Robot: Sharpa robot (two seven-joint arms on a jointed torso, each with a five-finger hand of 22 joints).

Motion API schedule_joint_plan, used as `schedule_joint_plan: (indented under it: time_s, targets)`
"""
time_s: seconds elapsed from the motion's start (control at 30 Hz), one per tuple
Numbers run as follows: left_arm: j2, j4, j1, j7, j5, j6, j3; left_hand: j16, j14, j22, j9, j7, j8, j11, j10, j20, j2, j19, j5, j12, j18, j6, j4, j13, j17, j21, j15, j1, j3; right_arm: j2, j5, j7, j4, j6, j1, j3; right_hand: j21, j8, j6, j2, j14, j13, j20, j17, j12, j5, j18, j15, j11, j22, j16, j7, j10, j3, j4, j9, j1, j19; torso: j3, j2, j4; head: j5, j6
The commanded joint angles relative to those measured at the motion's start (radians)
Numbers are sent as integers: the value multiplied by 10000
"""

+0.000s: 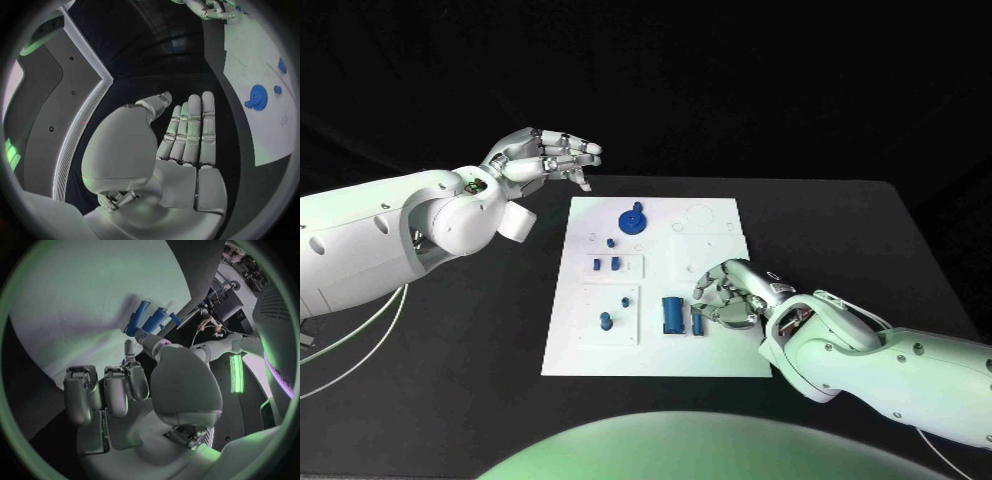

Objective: Assemble the parts on the task board

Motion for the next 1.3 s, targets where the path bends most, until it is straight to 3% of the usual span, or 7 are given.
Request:
schedule_joint_plan:
  time_s: [0.03,0.63,1.0,1.1,1.3]
  targets:
    - [9,22,7,64,16,128,7,47,-30,-11,6,-8,68,-32,-68,14,57,79,21,68,130,-44,70,-16,9,-66,32,-31,-12,-5,-132,-11,-102,248,-37,-26,47,46,70,-64,754,1218,-36,1358,26,-16,-2,-81,-75,2449,65,-3,88,-29,-44,-26,2,787,1,5,-2,0,2]
    - [29,2,7,70,12,124,7,47,-30,-11,6,-8,68,-32,-68,14,57,79,21,68,130,-44,70,-16,9,-66,32,-31,-12,38,34,485,-267,-77,-50,-26,115,34,102,-329,764,1236,-60,1407,73,-17,-18,-91,-86,2469,84,-26,132,-690,234,-93,-504,815,0,-4,-4,2,2]
    - [45,-22,6,62,11,126,7,52,-48,-45,6,-6,86,-31,-93,17,63,101,22,105,133,-60,93,-18,10,-121,33,-26,11,-293,420,1061,285,-516,-49,-19,148,59,179,140,774,1341,-96,1445,241,-15,-25,-134,-135,2479,102,-79,218,-644,343,-126,-340,830,-3,-10,-3,3,2]
    - [46,-29,6,59,11,125,7,52,-48,-45,6,-6,86,-31,-93,17,63,101,22,105,133,-60,93,-18,10,-121,33,-26,11,-395,464,1095,387,-446,-41,-17,149,47,171,326,774,1342,-103,1444,242,-13,-25,-142,-148,2479,101,-96,218,-571,417,-146,-319,830,1,-3,-2,8,2]
    - [44,-37,6,52,11,116,7,52,-48,-45,6,-6,86,-31,-93,17,63,101,22,105,133,-60,93,-18,10,-121,33,-26,11,-517,506,1067,420,-11,-35,-15,153,-2,101,445,774,1333,-110,1445,227,-13,-26,-146,-146,2481,101,-84,208,-457,420,-181,-231,832,1,-2,-7,-7,2]
